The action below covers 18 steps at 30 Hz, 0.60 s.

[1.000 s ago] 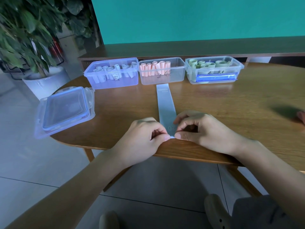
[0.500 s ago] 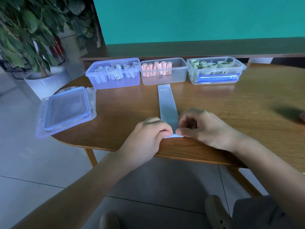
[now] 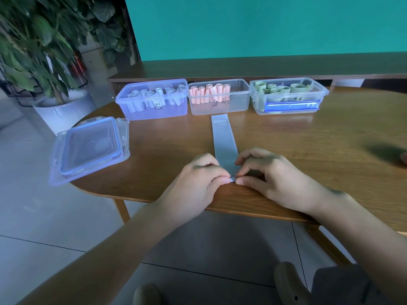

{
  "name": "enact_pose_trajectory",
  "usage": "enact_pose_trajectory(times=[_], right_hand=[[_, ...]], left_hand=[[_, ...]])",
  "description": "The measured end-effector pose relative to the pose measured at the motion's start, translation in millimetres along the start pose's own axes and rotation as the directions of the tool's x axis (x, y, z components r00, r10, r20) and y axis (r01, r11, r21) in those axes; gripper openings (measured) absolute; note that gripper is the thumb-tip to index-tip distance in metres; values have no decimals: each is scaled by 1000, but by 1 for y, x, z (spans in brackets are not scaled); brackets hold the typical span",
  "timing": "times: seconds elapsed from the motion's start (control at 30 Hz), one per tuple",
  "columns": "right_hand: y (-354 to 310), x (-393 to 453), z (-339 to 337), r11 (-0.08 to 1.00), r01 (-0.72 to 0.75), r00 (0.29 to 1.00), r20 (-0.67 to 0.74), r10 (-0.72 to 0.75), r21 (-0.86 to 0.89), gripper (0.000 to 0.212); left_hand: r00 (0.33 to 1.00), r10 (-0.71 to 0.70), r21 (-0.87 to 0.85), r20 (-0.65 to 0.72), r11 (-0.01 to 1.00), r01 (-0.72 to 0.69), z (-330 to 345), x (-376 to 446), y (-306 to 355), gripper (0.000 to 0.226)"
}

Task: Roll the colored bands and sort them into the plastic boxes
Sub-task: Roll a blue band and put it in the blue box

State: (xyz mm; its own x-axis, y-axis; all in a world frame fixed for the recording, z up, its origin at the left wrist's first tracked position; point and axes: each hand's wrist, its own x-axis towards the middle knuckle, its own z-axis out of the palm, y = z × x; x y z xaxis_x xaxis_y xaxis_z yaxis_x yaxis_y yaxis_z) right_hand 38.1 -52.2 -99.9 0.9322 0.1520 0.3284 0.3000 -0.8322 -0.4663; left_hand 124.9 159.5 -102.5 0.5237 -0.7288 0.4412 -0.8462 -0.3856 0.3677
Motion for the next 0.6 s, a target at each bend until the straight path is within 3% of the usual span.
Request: enact_pose_trajectory(times=[0.13,0.43,0.6], right_hand=[[0,1,1,999,34,999,-1,-34,-34,12],[-4,-2,4,977,38,997,-60,-52,-211,36],[0,1,10,993,23,987,-155,-41,-112,26]], left_hand=[[1000,-12,-14,-22,1000,12,1,0,2,16],[1000,2,39,-11,999,-1,2,1,1,17],[1000,13,61,-20,998,-11,2,3,-2,18]])
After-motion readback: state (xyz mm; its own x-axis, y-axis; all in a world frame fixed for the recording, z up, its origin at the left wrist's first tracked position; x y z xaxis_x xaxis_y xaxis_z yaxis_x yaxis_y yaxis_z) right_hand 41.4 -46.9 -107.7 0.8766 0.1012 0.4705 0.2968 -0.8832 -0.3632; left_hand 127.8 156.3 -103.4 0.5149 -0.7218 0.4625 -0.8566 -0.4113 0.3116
